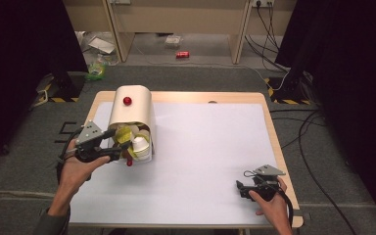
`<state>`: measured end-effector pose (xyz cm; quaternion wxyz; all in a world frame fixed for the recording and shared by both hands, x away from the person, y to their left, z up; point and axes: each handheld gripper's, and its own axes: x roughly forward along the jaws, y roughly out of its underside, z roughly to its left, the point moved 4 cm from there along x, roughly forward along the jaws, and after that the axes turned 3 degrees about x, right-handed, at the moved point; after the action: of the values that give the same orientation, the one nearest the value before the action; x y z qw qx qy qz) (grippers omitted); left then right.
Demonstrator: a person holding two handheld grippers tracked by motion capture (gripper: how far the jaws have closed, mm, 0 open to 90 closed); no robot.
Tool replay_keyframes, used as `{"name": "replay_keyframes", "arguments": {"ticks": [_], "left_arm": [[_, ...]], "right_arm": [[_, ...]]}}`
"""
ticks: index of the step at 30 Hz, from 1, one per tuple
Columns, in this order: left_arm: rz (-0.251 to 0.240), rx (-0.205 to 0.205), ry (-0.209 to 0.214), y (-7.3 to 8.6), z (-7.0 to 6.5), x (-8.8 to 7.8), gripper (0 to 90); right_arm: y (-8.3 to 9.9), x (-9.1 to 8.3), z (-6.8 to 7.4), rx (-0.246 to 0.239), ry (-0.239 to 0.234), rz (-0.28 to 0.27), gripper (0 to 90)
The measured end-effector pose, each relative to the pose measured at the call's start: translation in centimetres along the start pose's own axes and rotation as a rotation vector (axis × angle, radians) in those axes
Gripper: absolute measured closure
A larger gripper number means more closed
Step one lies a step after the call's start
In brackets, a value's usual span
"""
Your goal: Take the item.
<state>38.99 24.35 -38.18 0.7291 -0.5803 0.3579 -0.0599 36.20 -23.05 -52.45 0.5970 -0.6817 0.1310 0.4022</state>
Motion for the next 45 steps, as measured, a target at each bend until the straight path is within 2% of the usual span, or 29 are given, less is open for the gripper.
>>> {"name": "replay_keyframes", "arguments": {"ticks": [12,16,25,34,38,44,45], "left_arm": [[0.024,0.002,-0.018,0.0,0.2,1.3,30.4],[0.035,0.01,-0.037,0.0,0.4,1.7,30.3],[0.052,-0.02,-0.027,-0.1,0.7,2.4,32.6],[0.056,-0.017,-0.027,-0.2,0.7,2.5,32.9],[0.041,0.0,-0.026,-0.3,0.5,2.4,38.4],[0.04,0.021,-0.035,-0.3,0.2,2.2,39.2],[0.042,0.034,-0.039,-0.2,0.1,2.1,39.2]], "right_arm": [[0.0,0.0,0.0,-0.004,-0.001,0.0,8.3],[0.0,0.0,0.0,-0.004,0.0,0.0,8.3],[0.0,0.0,0.0,-0.004,0.0,0.002,8.3],[0.0,0.0,0.0,-0.004,0.0,0.002,8.3],[0.0,0.0,0.0,-0.004,0.0,0.002,8.3],[0.0,0.0,0.0,-0.003,-0.001,0.003,8.2],[0.0,0.0,0.0,-0.004,0.0,0.003,8.1]]}}
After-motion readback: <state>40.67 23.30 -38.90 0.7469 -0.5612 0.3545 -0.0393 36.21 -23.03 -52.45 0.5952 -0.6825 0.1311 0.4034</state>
